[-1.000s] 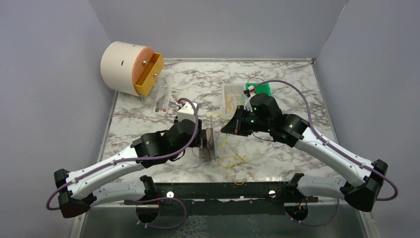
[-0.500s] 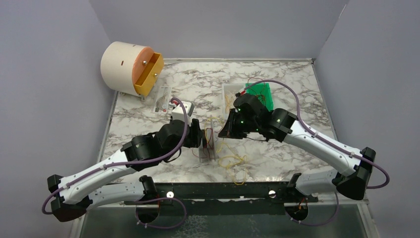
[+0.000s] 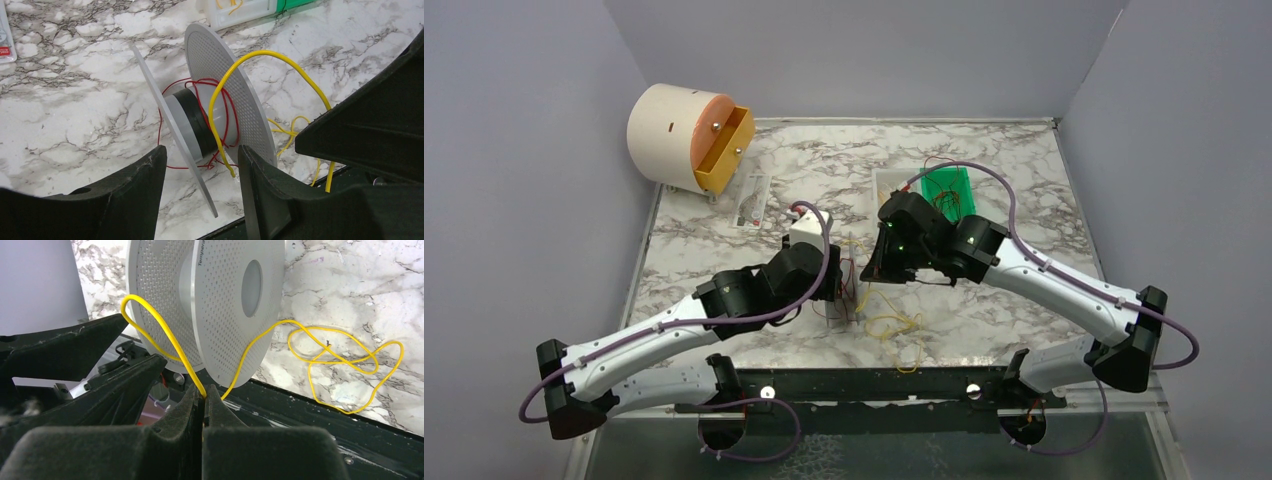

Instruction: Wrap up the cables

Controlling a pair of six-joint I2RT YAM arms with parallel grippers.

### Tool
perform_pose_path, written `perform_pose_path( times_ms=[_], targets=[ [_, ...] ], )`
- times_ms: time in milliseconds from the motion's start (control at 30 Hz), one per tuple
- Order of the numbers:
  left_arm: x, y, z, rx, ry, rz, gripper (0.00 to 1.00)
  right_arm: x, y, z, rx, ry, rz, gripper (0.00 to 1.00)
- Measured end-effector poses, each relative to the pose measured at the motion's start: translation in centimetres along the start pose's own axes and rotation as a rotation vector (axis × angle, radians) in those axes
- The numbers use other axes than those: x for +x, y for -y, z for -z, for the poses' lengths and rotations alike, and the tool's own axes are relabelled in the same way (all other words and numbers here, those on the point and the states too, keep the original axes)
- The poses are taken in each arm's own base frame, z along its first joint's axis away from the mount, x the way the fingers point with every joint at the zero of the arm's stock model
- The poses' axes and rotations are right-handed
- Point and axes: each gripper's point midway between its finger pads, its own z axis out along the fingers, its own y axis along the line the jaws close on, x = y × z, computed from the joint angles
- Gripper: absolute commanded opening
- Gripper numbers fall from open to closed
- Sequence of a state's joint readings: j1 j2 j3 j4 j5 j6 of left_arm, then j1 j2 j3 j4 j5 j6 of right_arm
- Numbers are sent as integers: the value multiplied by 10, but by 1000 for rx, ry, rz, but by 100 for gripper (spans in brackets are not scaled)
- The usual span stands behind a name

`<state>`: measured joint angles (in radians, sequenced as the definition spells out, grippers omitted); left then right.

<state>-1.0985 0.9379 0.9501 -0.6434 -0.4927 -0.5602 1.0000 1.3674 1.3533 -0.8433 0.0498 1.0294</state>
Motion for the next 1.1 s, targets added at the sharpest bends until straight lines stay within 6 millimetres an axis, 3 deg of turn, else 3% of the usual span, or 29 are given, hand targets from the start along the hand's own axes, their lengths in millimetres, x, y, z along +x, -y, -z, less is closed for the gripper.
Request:
perform_pose_path(
  times_ms=[400, 667, 1100],
  targets=[
    [9, 2, -14, -21, -29, -26, 56, 5, 5, -8, 35, -13, -1, 1],
    [17, -1, -23, -51, -49, -53, 49, 8, 4, -10, 38, -20, 4, 1],
    [20, -9, -30, -103, -53, -90, 23, 15, -1, -14, 30, -34, 22, 1]
  ],
)
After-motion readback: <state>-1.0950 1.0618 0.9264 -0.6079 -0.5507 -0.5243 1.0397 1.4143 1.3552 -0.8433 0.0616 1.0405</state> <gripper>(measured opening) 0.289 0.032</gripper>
